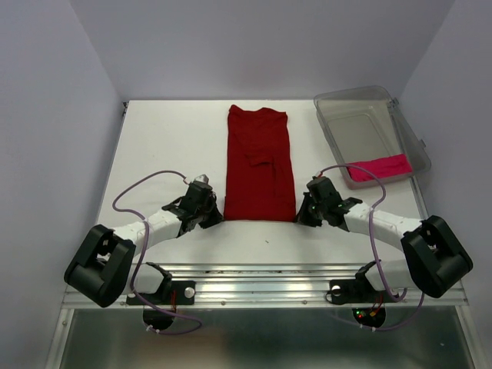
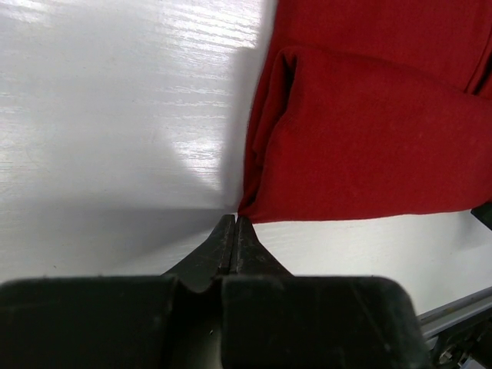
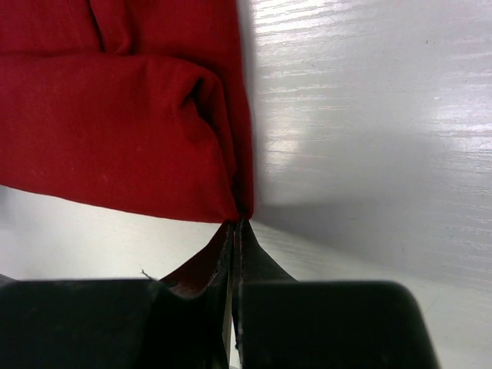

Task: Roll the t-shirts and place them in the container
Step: Roll the T-shirt to the center of the board.

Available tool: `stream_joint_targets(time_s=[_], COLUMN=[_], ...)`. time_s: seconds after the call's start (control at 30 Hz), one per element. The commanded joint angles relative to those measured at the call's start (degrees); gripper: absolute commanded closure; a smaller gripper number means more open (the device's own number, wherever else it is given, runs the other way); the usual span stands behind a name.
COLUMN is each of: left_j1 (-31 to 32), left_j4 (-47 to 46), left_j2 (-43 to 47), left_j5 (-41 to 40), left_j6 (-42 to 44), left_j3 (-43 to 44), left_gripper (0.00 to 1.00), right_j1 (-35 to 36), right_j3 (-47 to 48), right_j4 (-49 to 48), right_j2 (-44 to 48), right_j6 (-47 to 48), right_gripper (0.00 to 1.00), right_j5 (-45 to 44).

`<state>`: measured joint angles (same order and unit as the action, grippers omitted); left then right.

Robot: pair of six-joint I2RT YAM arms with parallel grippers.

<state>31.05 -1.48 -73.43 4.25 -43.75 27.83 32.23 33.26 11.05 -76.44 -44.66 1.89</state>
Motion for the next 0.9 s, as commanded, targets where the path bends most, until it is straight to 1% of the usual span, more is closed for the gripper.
stream_joint_targets(time_s=[0.0, 0.2, 0.47, 0.6, 0.63, 0.67, 0.7, 0.73, 0.77, 0.8, 0.87], left_j1=[0.2, 0.1, 0.2, 0.2, 0.1, 0.2, 0.1, 0.1, 0.1, 0.1, 0.1], left_j4=[0.9, 3.3, 5.5, 5.5, 5.1, 4.9, 4.1, 3.6, 2.9, 2.4, 0.5], left_j2=[2.1, 3.2, 3.0, 2.9, 2.9, 2.8, 2.9, 3.2, 3.6, 3.7, 3.4], left_j5=[-1.2, -2.2, -3.1, -2.1, -1.8, -1.7, -1.5, -1.3, -1.0, -0.4, 0.6], left_j6=[0.5, 0.7, 1.5, 2.4, 2.6, 2.7, 2.9, 3.1, 3.1, 3.3, 3.7], left_j3=[1.8, 4.3, 7.8, 7.5, 7.1, 6.3, 5.7, 4.6, 4.1, 3.5, 2.6], left_gripper=[1.00, 1.00, 1.00, 1.00, 0.98, 0.83, 0.75, 0.64, 0.59, 0.55, 0.53], right_j1=[-0.1, -0.1, -0.1, -0.1, -0.1, -0.1, -0.1, -0.1, -0.1, -0.1, -0.1], right_j3=[1.7, 4.9, 7.1, 7.1, 7.0, 6.7, 6.6, 6.5, 6.1, 6.1, 6.0], right_j4=[-0.9, 1.5, 2.7, 2.7, 2.7, 2.7, 2.6, 2.7, 2.6, 2.7, 2.6], right_j2=[2.4, 2.6, 1.9, 1.3, 1.2, 1.2, 1.1, 1.0, 1.0, 1.1, 1.0], right_j6=[-0.7, -0.7, -0.1, -0.2, -0.3, -0.3, -0.3, -0.3, -0.5, -0.5, -0.3], right_gripper=[0.99, 0.99, 0.99, 0.99, 0.99, 0.99, 0.99, 0.99, 0.99, 0.99, 0.99], right_j5=[-1.6, -4.6, -5.5, -5.3, -5.1, -5.1, -5.0, -5.0, -5.0, -5.0, -4.9])
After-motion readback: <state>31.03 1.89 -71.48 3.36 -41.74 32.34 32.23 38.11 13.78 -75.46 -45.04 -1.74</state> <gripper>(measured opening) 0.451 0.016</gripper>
